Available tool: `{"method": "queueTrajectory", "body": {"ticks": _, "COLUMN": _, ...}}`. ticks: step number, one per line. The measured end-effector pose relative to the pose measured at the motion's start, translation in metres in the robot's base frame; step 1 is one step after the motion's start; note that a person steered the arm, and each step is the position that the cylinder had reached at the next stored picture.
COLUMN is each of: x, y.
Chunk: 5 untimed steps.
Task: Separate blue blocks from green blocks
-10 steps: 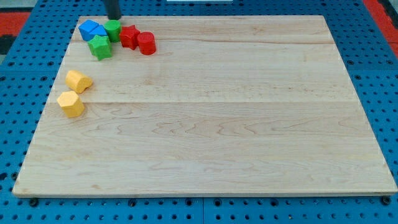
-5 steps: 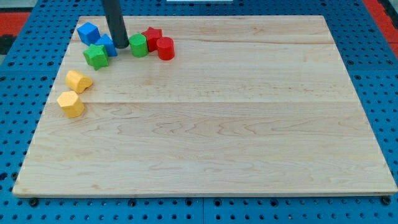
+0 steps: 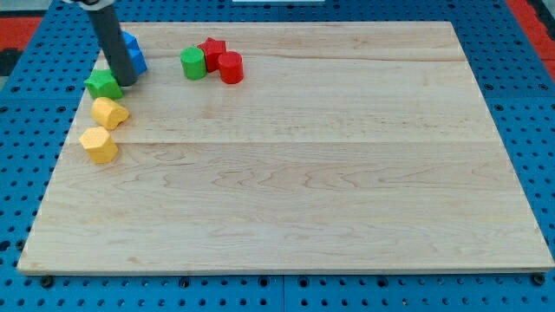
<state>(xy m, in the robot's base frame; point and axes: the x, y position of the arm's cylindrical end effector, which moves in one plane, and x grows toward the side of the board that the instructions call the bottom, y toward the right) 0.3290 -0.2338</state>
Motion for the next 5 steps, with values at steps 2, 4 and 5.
{"method": "queueTrajectory", "body": {"ticks": 2, "x": -0.047, "y": 0.012}}
{"method": "queueTrajectory", "body": {"ticks": 4, "x": -0.047, "y": 0.027}}
{"method": "queueTrajectory", "body": {"ticks": 5, "x": -0.047, "y": 0.031}}
